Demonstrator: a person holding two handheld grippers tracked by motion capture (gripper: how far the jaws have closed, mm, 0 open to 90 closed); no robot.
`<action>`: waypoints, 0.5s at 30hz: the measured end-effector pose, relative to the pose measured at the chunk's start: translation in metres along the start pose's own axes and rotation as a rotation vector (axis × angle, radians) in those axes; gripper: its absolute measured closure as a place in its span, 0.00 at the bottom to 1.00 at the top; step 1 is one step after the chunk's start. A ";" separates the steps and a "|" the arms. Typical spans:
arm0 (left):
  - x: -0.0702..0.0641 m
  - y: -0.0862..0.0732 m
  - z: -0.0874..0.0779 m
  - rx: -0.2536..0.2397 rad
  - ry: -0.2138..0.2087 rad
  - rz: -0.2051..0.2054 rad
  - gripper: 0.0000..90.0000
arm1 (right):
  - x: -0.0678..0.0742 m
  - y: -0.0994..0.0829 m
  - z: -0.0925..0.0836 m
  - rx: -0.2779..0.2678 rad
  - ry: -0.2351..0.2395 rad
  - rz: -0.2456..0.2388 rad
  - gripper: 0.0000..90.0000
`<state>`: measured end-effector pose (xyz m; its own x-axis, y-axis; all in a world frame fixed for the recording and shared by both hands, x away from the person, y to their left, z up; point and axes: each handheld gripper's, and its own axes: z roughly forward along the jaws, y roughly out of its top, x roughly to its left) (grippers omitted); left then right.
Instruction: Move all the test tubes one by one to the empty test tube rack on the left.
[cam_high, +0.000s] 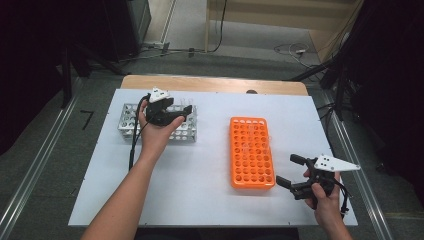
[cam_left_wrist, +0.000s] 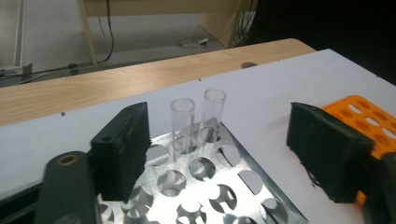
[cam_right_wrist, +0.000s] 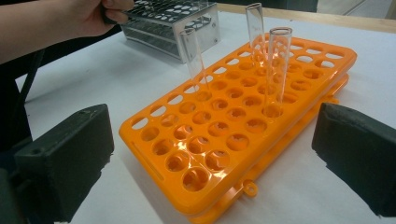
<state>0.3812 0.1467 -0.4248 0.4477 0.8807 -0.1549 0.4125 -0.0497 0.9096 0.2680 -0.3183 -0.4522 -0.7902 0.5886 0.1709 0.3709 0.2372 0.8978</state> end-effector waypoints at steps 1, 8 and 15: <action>-0.002 -0.001 -0.003 -0.006 -0.009 0.000 0.18 | 0.000 0.000 0.001 -0.001 0.000 -0.002 0.00; -0.017 -0.003 -0.029 -0.052 -0.026 0.019 0.05 | 0.002 0.003 0.004 0.006 0.003 -0.001 0.00; -0.030 -0.007 -0.051 -0.081 -0.057 0.035 0.00 | 0.001 0.006 0.007 0.005 -0.004 0.014 0.00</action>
<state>0.3250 0.1446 -0.4069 0.5055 0.8510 -0.1423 0.3314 -0.0392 0.9427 0.2727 -0.3113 -0.4493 -0.7829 0.5950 0.1819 0.3845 0.2328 0.8933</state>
